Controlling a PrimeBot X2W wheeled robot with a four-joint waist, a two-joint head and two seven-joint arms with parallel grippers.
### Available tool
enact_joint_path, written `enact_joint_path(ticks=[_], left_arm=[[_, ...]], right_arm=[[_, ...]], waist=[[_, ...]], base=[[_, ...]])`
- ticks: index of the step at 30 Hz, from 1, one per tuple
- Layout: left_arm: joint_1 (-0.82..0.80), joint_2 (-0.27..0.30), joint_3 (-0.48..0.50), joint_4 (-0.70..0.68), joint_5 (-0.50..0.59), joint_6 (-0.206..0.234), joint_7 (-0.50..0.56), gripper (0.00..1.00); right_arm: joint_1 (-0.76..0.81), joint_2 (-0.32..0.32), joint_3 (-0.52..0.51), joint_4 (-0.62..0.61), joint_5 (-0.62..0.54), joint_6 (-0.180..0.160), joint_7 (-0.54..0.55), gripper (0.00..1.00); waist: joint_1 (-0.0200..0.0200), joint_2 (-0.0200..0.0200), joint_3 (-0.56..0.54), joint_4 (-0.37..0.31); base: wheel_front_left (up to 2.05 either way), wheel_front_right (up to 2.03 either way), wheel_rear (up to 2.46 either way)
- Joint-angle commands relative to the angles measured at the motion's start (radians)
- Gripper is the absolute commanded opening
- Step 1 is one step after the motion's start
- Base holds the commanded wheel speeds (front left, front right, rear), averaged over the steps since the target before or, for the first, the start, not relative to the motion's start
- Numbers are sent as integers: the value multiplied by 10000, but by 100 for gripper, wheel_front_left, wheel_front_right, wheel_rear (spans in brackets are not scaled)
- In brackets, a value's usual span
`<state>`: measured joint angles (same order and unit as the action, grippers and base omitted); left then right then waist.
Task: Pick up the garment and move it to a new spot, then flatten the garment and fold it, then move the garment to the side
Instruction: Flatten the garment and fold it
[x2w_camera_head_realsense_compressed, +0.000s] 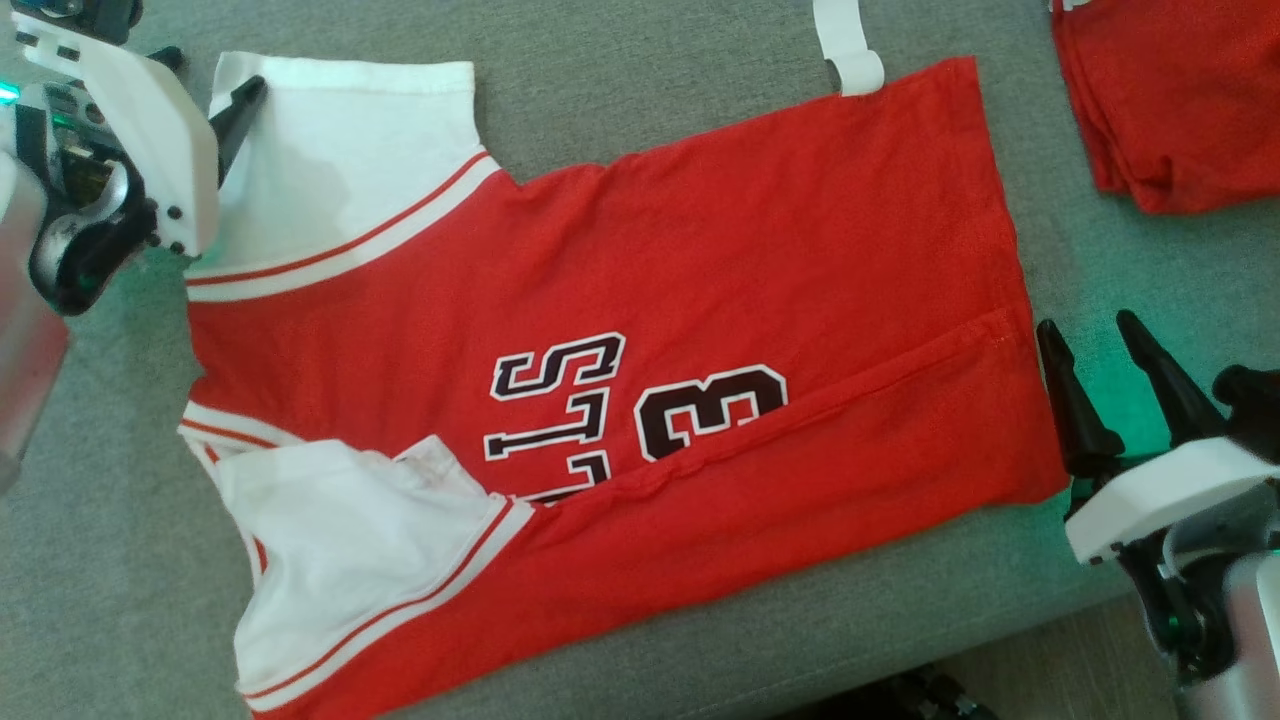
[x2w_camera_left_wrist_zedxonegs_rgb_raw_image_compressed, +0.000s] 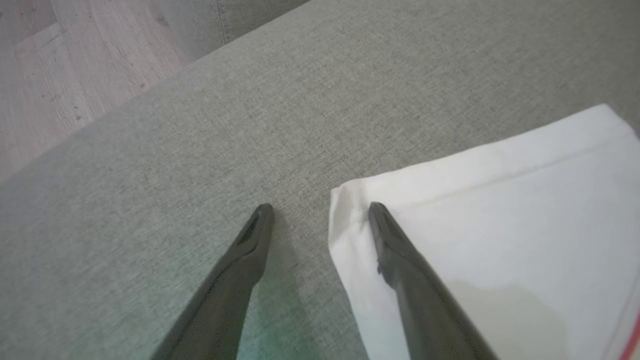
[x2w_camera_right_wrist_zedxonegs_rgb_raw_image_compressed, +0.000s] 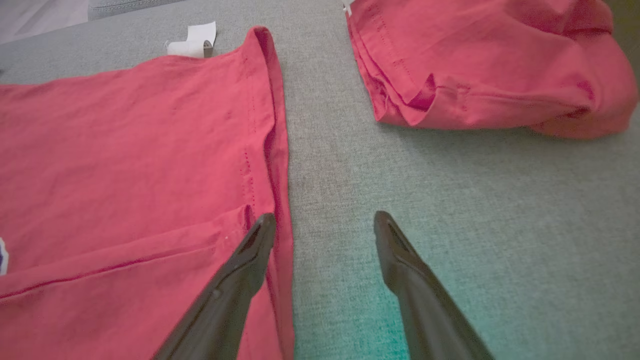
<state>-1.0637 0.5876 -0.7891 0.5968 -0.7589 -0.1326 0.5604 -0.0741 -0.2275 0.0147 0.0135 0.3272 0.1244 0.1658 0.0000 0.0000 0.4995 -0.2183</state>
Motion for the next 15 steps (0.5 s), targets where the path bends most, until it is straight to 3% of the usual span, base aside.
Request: enact_joint_path(ticks=[1, 2, 3, 4, 5, 6, 15], left_arm=[[-418, 530, 65, -111, -172, 20, -44, 85], [-437, 557, 7, -122, -273, 20, -59, 75], [-437, 557, 7, -122, -273, 20, -59, 75], [-453, 580, -56, -145, -381, 20, -65, 51], [-476, 616, -130, -176, -461, 20, -84, 35], [-502, 653, -202, -209, -527, 20, -124, 2], [-667, 826, -939, -441, -797, 20, -1243, 0]], right_arm=[[-120, -195, 135, -254, 40, 63, -72, 100], [-134, -189, 143, -250, 40, 63, -77, 100], [-134, -189, 143, -250, 40, 63, -77, 100], [-144, -186, 147, -244, 43, 63, -84, 100], [-152, -183, 142, -237, 46, 63, -94, 100], [-161, -178, 135, -228, 50, 63, -104, 100], [-912, -471, 315, -176, 434, 63, 226, 100]], waist=[[0, 0, 26, -37], [0, 0, 40, -53], [0, 0, 40, -53], [0, 0, 55, -65], [0, 0, 70, -71], [0, 0, 83, -75], [0, 0, -212, 115]], base=[[0, 0, 0], [0, 0, 0], [0, 0, 0], [0, 0, 0], [0, 0, 0], [0, 0, 0], [0, 0, 0]])
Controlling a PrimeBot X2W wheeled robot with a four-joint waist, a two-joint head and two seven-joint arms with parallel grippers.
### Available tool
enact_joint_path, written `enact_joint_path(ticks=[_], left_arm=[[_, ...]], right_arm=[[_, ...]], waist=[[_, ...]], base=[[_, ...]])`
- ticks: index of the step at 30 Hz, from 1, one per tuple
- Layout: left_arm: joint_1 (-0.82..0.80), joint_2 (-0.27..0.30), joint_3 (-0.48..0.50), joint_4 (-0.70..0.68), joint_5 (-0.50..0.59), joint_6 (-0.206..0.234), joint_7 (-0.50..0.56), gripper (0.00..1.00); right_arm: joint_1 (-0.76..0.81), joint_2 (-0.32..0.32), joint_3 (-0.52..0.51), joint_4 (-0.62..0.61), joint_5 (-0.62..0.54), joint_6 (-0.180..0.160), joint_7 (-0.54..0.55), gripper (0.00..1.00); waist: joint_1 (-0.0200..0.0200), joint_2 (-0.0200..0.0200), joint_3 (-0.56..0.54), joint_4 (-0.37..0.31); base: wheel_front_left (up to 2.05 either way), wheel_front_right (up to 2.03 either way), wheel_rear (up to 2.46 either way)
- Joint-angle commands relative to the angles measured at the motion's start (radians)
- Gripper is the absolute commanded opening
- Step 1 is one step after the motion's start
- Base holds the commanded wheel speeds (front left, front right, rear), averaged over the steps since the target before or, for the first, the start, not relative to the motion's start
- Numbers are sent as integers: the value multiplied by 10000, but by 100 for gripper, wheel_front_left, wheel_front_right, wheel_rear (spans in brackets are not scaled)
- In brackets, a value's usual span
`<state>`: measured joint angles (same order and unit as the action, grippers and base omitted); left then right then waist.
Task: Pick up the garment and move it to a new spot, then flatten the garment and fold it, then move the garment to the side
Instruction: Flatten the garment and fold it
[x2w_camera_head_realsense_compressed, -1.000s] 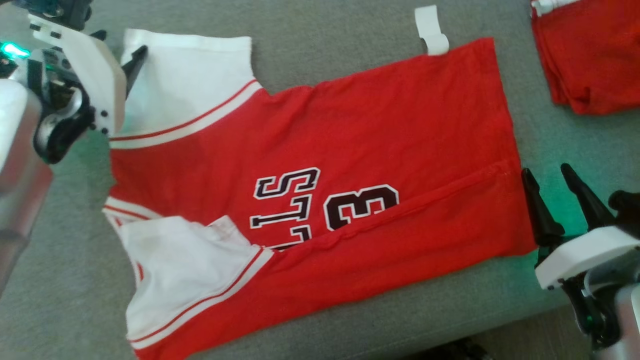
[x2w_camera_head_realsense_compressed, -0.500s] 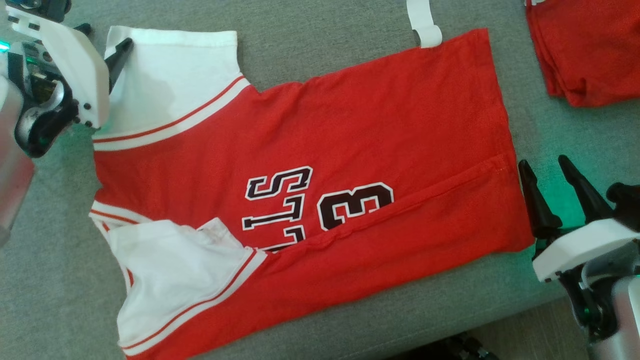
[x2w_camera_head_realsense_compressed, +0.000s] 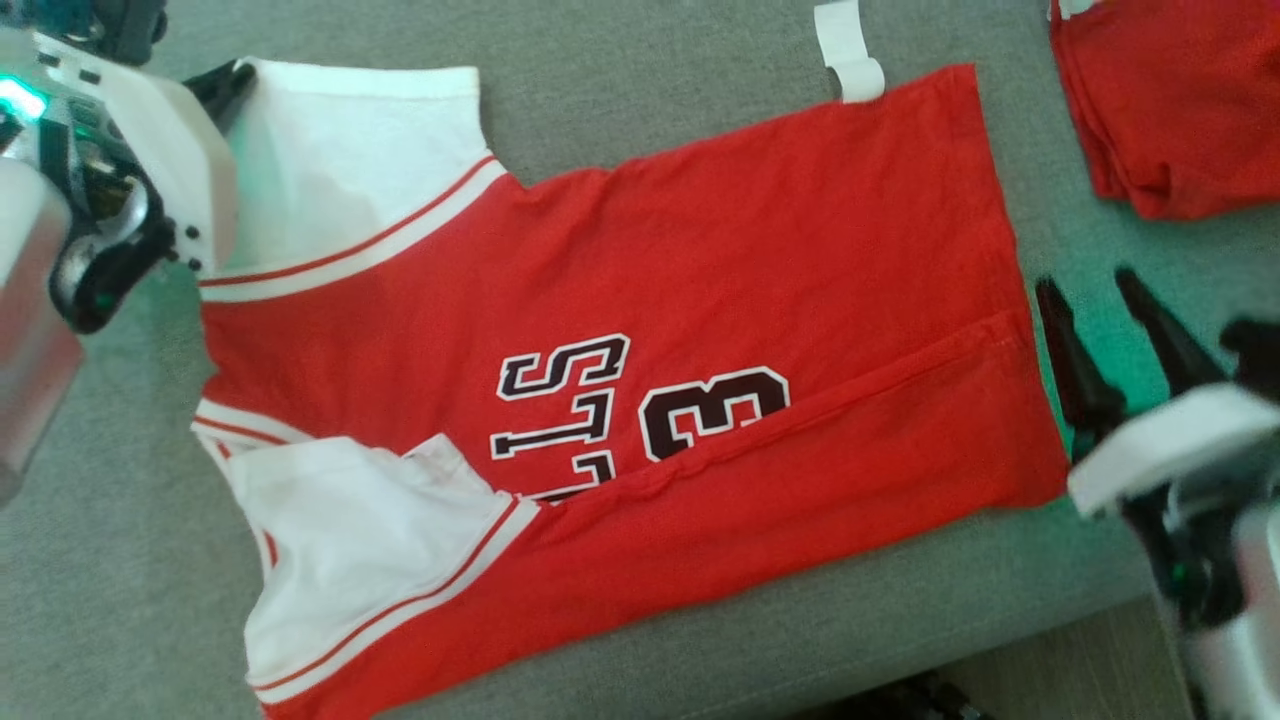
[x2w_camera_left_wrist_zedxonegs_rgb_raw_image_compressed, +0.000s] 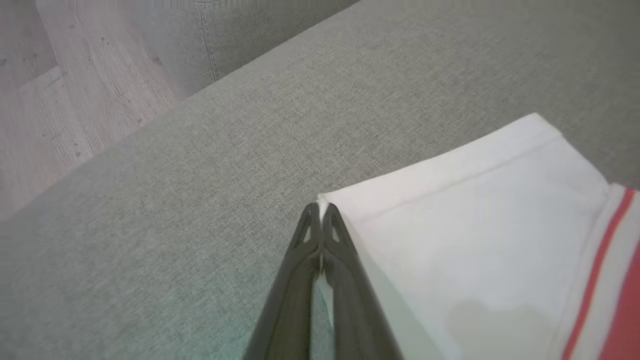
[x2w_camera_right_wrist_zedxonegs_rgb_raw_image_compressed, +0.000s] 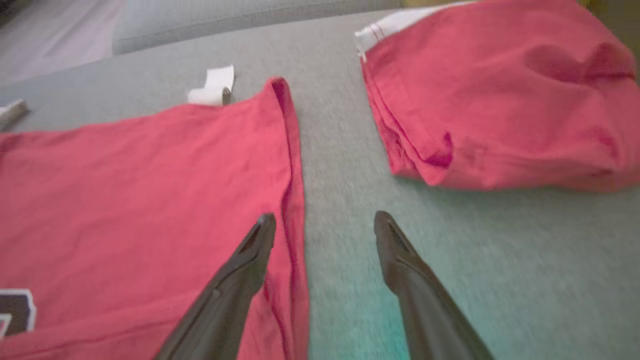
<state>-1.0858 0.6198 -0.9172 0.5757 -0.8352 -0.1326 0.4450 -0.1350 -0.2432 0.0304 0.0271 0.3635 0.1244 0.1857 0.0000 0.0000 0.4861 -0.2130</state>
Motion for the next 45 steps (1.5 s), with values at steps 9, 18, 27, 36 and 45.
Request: enact_joint_path(ticks=[9, 18, 27, 36, 45], left_arm=[[-808, 188, -699, -508, -193, 20, -1099, 0], [-1353, -7, -1601, -495, -489, 19, -1769, 0], [-1860, 7, -2446, -198, -964, 19, -2250, 0], [-2157, -24, -2951, 116, -1287, 19, -2639, 0], [-2701, -21, -3268, 613, -722, 19, -3996, 0]], right_arm=[[-3070, -932, 1022, 1258, 1645, 63, 1881, 100], [-5097, -775, 1781, 3990, 2179, 63, 2091, 100], [-6178, -697, 2457, 5556, 2634, 63, 1379, 100], [-6724, -973, 2796, 6259, 2755, 63, 811, 0], [-7274, -1153, 2932, 6619, 2936, 63, 213, 0]], waist=[[0, 0, -533, 651], [0, 0, -515, 1148], [0, 0, -391, 1394], [0, 0, -377, 1493], [0, 0, -311, 1535]], base=[[0, 0, 0], [0, 0, 0], [0, 0, 0], [0, 0, 0], [0, 0, 0]])
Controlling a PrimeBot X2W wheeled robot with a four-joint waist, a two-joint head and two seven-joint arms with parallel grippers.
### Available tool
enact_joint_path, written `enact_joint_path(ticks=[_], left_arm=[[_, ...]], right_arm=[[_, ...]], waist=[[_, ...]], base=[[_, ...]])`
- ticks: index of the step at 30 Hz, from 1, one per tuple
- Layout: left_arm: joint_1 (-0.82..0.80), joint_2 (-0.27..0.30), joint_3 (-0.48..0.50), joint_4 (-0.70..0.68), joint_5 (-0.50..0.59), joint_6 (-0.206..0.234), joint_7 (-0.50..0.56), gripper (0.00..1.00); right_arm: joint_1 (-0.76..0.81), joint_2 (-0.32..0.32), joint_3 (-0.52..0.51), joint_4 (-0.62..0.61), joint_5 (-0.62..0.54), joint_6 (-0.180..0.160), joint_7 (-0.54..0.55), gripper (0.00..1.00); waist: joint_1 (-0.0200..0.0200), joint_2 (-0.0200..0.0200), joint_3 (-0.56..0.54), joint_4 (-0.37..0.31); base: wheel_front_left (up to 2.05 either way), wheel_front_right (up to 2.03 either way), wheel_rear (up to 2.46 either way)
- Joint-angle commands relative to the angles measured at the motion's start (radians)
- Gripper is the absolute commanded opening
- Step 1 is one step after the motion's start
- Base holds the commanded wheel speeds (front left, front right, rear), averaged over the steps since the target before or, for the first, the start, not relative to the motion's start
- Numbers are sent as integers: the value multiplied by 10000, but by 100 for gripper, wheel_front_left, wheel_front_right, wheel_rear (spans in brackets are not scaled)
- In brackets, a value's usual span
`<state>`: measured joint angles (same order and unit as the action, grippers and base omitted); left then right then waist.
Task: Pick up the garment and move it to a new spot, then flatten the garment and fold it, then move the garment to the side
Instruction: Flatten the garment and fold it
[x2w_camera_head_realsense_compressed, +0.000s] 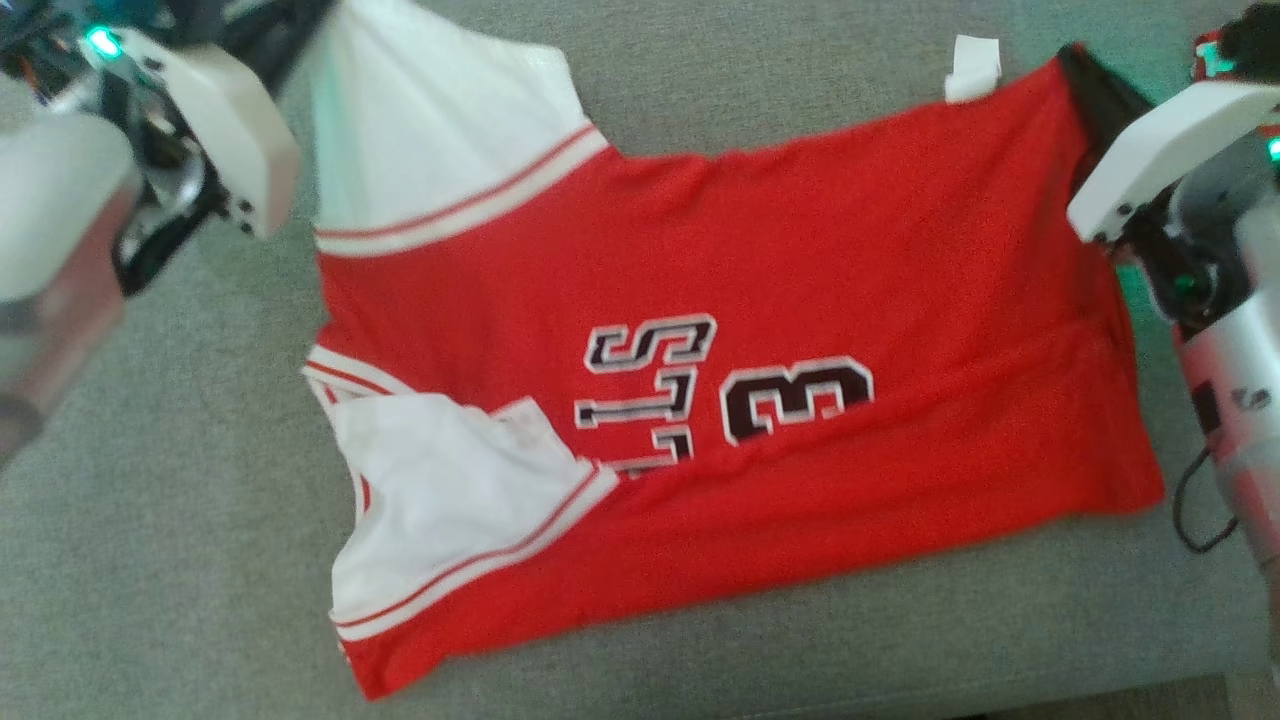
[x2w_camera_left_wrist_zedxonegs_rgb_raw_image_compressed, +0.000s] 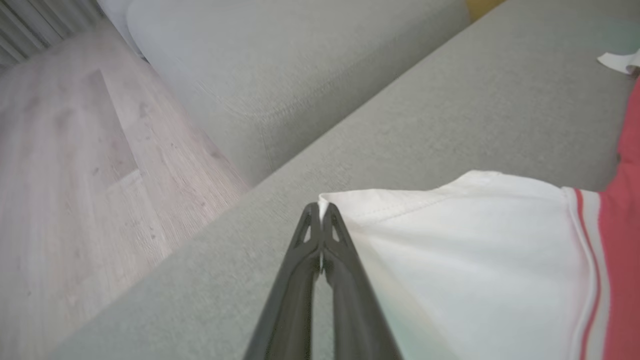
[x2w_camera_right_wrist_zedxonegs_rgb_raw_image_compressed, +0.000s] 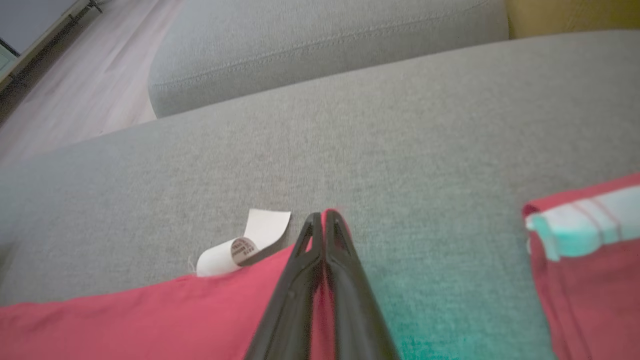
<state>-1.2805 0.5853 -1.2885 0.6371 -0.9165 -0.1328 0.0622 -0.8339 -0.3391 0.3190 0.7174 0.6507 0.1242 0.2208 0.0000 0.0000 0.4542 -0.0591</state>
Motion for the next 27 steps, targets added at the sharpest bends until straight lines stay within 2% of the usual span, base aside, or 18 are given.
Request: enact_joint_path(ticks=[1, 7, 11, 17, 27], left_arm=[[-851, 309, 457, 140, 213, 21, -457, 0], [-1405, 79, 652, 930, 807, 82, -2223, 0], [-1249, -212, 744, 1259, 573, 58, -2654, 0], [-658, -435, 585, 1118, 431, 31, -2969, 0], [1295, 161, 752, -529, 483, 153, -3230, 0]], right_arm=[[-377, -203, 12, -263, 114, 65, -237, 0], [-988, -326, -257, -76, 384, 65, -837, 0], [-1027, -399, -389, 30, 795, 65, -908, 0], [-211, -798, -226, -156, 1407, 65, -867, 0], [1459, -1611, -279, -902, 2182, 65, -1081, 0]], waist=[[0, 0, 14, -11], [0, 0, -65, -3], [0, 0, -322, 149], [0, 0, -573, 574], [0, 0, -1300, 1275]], base=[[0, 0, 0], [0, 0, 0], [0, 0, 0], [0, 0, 0], [0, 0, 0]])
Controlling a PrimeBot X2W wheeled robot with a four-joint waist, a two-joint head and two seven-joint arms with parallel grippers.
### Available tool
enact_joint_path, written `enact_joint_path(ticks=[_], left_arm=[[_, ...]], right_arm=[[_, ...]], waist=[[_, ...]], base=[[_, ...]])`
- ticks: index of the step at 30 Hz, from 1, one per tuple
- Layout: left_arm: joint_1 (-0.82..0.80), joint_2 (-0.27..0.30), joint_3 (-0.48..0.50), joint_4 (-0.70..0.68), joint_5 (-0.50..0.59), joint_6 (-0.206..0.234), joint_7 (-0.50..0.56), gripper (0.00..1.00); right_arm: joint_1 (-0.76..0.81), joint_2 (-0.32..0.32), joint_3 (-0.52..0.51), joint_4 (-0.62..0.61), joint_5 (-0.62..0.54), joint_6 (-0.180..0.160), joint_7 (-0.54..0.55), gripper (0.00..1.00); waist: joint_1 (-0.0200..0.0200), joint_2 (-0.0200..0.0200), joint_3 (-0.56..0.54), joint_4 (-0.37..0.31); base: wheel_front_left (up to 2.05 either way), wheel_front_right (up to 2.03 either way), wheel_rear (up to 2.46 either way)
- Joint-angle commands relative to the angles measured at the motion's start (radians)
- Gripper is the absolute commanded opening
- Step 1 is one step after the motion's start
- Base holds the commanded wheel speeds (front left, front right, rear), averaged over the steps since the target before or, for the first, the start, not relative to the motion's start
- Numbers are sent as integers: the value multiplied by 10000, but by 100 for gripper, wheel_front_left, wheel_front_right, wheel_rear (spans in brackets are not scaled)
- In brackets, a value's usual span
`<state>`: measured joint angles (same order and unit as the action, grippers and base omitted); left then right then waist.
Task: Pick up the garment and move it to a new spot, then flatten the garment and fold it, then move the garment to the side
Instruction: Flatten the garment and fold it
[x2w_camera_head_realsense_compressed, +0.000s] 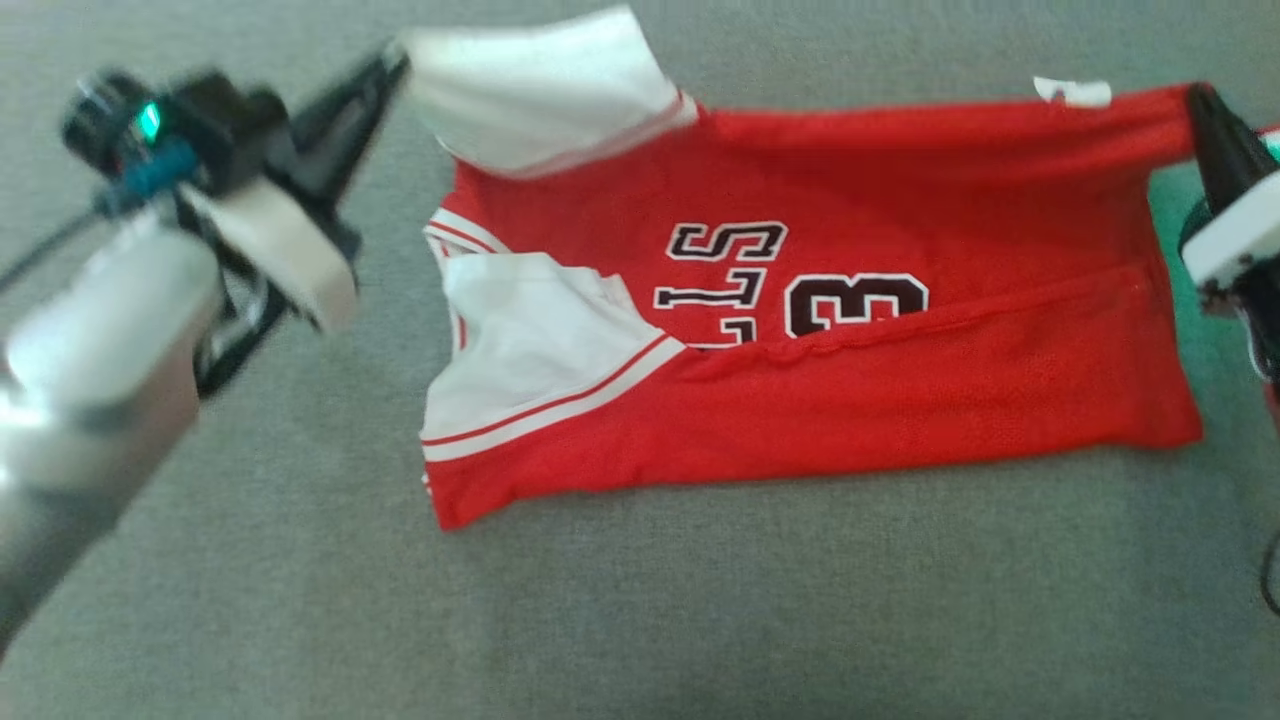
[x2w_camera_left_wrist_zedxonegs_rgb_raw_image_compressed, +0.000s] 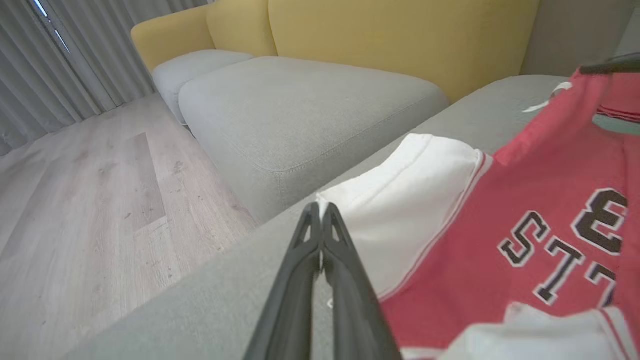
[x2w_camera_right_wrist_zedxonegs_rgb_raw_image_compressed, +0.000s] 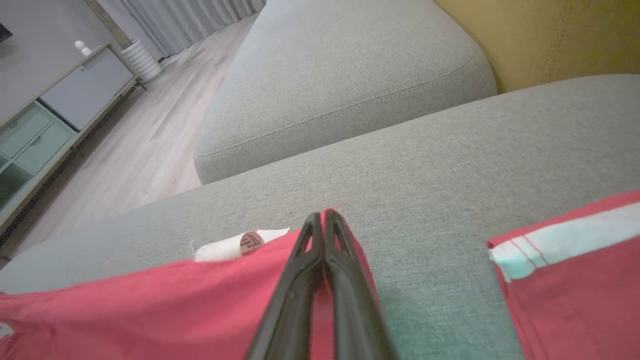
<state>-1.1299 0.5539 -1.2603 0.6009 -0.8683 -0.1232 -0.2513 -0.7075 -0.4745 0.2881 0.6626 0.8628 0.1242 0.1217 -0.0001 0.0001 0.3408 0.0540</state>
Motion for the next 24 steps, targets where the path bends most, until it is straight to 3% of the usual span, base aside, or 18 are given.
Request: enact_joint_path(ticks=[1, 4, 15, 24], left_arm=[[19, 583, 539, -432, 25, 117, -98, 0], [540, 804, 708, -1005, 27, 211, -100, 0], [3159, 1775, 1278, -3695, 563, 1289, -103, 0], [4674, 1739, 1573, -4289, 508, 1634, -104, 0]], right_arm=[[390, -315, 5, -477, 82, 65, -99, 0], [799, -443, -53, -721, 76, 65, -93, 0], [3073, -639, -903, -1877, -62, 65, 52, 0], [4313, -114, -1665, -2454, -514, 65, 341, 0]], waist=[[1, -1, -238, 182], [1, -1, -369, 254], [1, -1, -878, 485], [1, -1, -993, 554]], base=[[0, 0, 0], [0, 0, 0], [0, 0, 0], [0, 0, 0]])
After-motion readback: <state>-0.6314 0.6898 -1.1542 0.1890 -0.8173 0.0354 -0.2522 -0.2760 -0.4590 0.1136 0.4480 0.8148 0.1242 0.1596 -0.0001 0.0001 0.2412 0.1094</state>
